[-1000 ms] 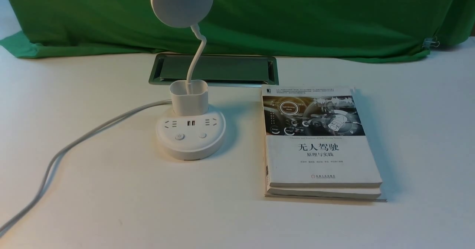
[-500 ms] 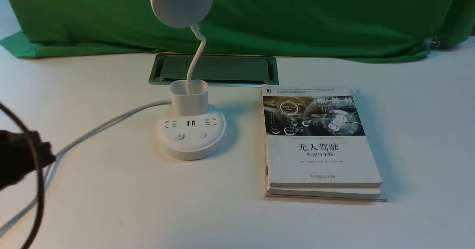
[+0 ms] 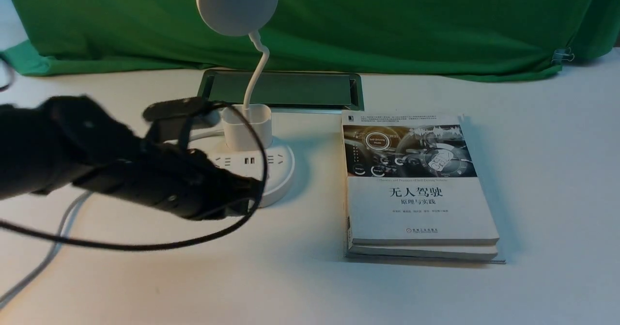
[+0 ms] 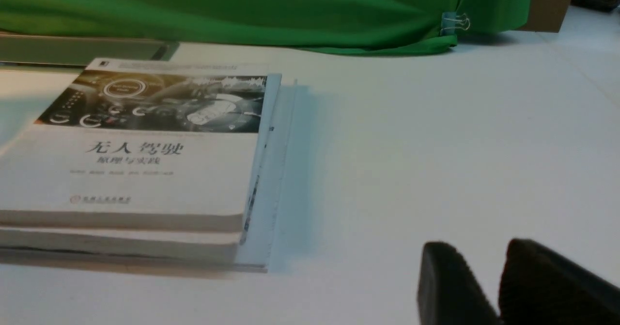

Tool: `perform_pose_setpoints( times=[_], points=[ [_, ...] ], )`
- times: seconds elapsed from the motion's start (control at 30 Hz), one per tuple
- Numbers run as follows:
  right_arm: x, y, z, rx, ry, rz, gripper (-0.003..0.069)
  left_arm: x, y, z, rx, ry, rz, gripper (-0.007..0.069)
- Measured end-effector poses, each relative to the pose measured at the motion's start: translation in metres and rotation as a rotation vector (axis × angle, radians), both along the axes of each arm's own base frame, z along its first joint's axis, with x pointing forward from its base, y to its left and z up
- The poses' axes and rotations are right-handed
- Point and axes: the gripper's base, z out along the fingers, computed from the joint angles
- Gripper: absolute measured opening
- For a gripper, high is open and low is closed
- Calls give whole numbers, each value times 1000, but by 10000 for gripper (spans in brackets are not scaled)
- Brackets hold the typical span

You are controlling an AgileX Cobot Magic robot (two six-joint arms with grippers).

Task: Turn on the desk lamp on the white desktop with your hand.
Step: 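Press the power button on the lamp base to turn the lamp on with the left gripper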

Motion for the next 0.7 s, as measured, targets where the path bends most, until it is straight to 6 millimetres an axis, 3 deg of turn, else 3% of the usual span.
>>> perform_pose_setpoints(
  times=[0.13,0.33,0.47,0.7],
  points=[
    [0,0,0,0,0,0,238,30,-22,-3,115,-38,5,1],
    [0,0,0,0,0,0,238,74,-38,-19,222,-95,-2,1],
    [0,0,0,0,0,0,238,82,-42,-31,246,-75,-8,1],
    [0,0,0,0,0,0,238,84,-42,-32,247,-72,-7,1]
  ],
)
